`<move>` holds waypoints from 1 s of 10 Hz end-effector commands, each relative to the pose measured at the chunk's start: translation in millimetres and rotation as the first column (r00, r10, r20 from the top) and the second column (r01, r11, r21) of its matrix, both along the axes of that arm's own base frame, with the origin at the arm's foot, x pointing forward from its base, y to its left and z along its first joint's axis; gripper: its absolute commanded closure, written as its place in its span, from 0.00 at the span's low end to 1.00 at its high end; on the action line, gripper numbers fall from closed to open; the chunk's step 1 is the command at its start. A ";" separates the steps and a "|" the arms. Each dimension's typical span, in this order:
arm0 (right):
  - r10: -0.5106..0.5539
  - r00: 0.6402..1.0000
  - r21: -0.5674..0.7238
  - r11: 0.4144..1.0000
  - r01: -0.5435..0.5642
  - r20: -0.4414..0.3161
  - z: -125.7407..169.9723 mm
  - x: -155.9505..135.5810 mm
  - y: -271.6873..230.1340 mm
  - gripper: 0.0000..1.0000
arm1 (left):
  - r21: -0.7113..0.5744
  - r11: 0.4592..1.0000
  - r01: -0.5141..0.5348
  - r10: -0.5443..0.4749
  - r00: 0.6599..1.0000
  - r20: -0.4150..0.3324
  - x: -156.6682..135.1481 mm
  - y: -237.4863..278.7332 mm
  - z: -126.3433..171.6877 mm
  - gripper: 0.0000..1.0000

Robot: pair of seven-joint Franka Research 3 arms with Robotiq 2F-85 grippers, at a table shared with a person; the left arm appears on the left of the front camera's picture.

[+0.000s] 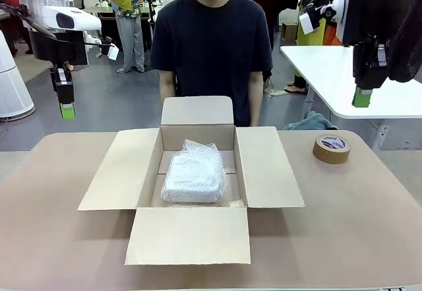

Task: Wrap the clocks to prevent damage.
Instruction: Once the human has placed the objects inside and stepped back, release both hands from the side flaps of the Package Box.

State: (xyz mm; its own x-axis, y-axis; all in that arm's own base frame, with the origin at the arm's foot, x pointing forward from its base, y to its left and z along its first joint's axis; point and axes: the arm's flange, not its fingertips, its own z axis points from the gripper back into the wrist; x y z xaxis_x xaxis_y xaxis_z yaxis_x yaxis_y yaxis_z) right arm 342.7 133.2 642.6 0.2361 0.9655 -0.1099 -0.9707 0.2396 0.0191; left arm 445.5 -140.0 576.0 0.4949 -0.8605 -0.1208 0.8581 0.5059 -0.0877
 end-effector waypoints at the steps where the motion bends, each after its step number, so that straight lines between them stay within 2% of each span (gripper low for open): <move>1: -0.014 1.000 0.023 1.000 0.015 -0.021 -4.8 2.4 4.6 0.99 | -0.009 1.000 -0.006 0.006 0.999 -0.046 0.7 -1.7 -9.0 1.00; 2: -0.014 1.000 0.023 1.000 0.015 -0.021 -4.8 2.4 4.6 0.99 | -0.009 1.000 -0.006 0.006 0.999 -0.046 0.7 -1.7 -9.0 1.00; 3: -0.014 1.000 0.023 1.000 0.015 -0.021 -4.8 2.4 4.6 0.99 | -0.001 1.000 0.000 0.000 1.000 -0.013 1.0 -0.9 -4.0 1.00; 4: -0.014 1.000 0.023 1.000 0.015 -0.021 -4.8 2.4 4.6 0.99 | -0.023 0.959 0.283 -0.284 0.949 -0.137 -10.3 4.0 1.1 1.00; 5: -0.014 1.000 0.023 1.000 0.015 -0.021 -4.8 2.4 4.6 0.99 | 0.061 0.900 0.432 -0.427 0.901 -0.081 -16.5 13.6 1.1 1.00; 6: -0.014 1.000 0.023 1.000 0.015 -0.021 -4.8 2.4 4.6 0.99 | 0.087 0.854 0.514 -0.515 0.857 -0.003 -11.1 26.6 -0.9 1.00; 8: -0.014 1.000 0.023 1.000 0.015 -0.021 -4.8 2.4 4.6 0.99 | 0.029 0.829 0.559 -0.560 0.826 0.063 3.6 41.9 -2.6 1.00; 9: -0.014 1.000 0.023 1.000 0.015 -0.021 -4.8 2.4 4.6 0.99 | -0.043 0.827 0.561 -0.554 0.825 0.112 6.4 52.6 2.0 1.00; 10: -0.014 1.000 0.023 1.000 0.015 -0.021 -4.8 2.4 4.6 0.99 | -0.110 0.827 0.551 -0.538 0.833 0.130 8.3 62.8 4.5 1.00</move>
State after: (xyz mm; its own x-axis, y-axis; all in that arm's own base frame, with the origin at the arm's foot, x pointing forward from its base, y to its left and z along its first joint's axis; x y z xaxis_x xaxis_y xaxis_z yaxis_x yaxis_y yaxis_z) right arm 345.2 135.6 638.7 0.2358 0.9660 -0.1063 -0.9700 0.2406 0.0340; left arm 460.6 -87.6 586.5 -0.0516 -0.9966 -0.0642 0.9986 -0.0508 -0.0129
